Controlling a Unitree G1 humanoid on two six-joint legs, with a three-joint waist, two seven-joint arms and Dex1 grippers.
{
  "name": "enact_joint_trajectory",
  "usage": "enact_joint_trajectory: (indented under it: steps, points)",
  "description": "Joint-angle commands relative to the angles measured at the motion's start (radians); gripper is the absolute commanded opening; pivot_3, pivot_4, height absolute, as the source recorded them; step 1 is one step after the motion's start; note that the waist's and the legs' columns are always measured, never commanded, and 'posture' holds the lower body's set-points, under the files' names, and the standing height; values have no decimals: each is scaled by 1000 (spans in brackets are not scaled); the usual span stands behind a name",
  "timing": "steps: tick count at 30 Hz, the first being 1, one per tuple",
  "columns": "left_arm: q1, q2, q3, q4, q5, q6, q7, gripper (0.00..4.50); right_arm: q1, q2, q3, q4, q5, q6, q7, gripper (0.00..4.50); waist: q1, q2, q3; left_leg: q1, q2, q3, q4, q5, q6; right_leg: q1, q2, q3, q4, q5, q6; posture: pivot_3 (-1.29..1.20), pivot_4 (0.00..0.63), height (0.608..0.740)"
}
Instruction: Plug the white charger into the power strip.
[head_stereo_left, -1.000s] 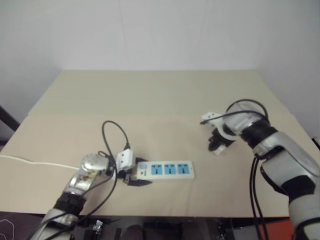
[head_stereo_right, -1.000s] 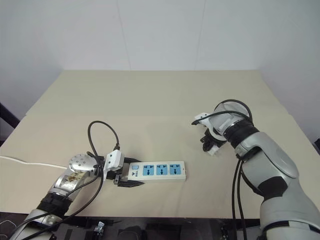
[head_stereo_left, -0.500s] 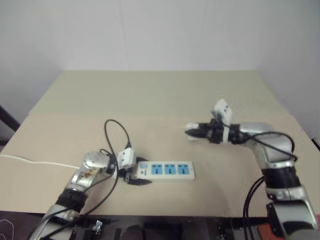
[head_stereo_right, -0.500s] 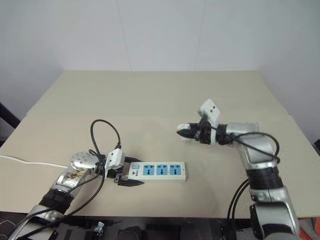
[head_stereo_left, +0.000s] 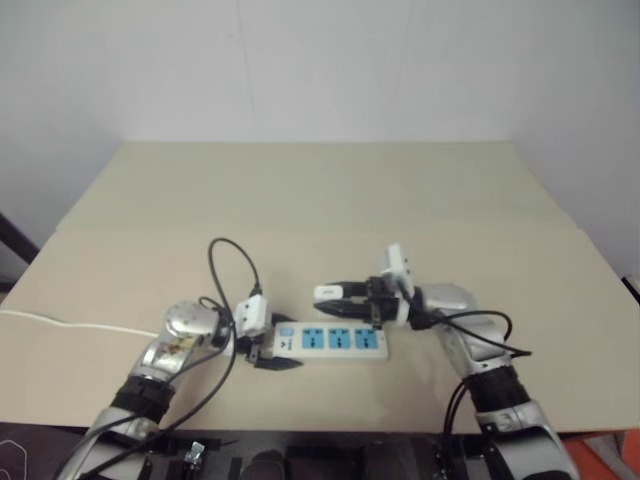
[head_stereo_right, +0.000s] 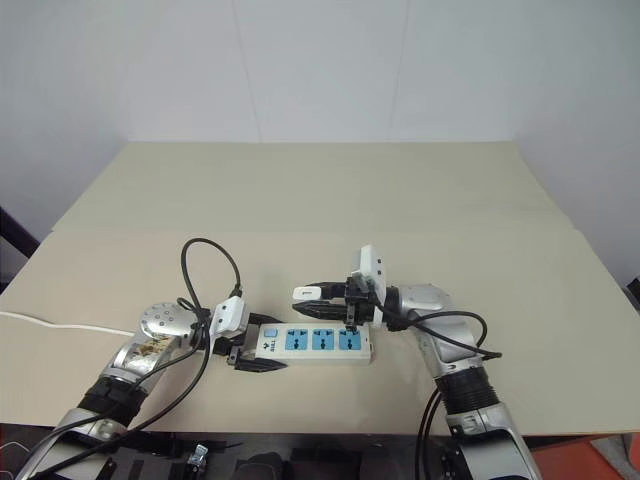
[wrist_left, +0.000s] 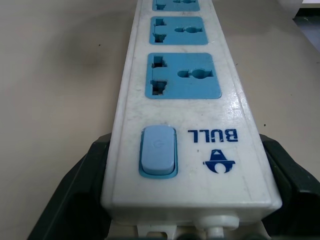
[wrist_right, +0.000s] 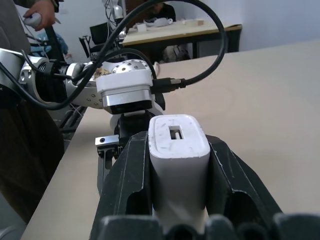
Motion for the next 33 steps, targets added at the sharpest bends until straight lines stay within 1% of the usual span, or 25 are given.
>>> enact_joint_trajectory:
  steps: [1,13,17,20,23,33]
  points:
    - [19,13,-30,1,36,6,-5,3321,1,32,7,7,6,-46,-5,1101,-1,0,0,0,0,0,0,0,0,0,0,0,0,0,0,0,150,740]
    - [31,16,-31,-11,35,8,-3,3321,39,67,29,18,-11,-83,-35,1101,-1,0,0,0,0,0,0,0,0,0,0,0,0,0,0,0,150,740]
    - [31,19,-30,-15,35,10,-4,3321,42,57,46,6,-52,-77,-81,1101,-1,0,0,0,0,0,0,0,0,0,0,0,0,0,0,0,150,740]
    - [30,22,-29,-16,36,11,-4,3321,33,69,27,7,-17,-22,-98,1101,-1,0,0,0,0,0,0,0,0,0,0,0,0,0,0,0,150,740]
    - [29,23,-29,-17,36,12,-4,3321,29,60,38,-4,-38,-20,-111,1101,-1,0,0,0,0,0,0,0,0,0,0,0,0,0,0,0,150,740]
    - [26,25,-28,-15,36,16,-4,3321,53,44,72,-29,-46,-44,-81,1101,-3,0,0,0,0,0,0,0,0,0,0,0,0,0,0,0,150,740]
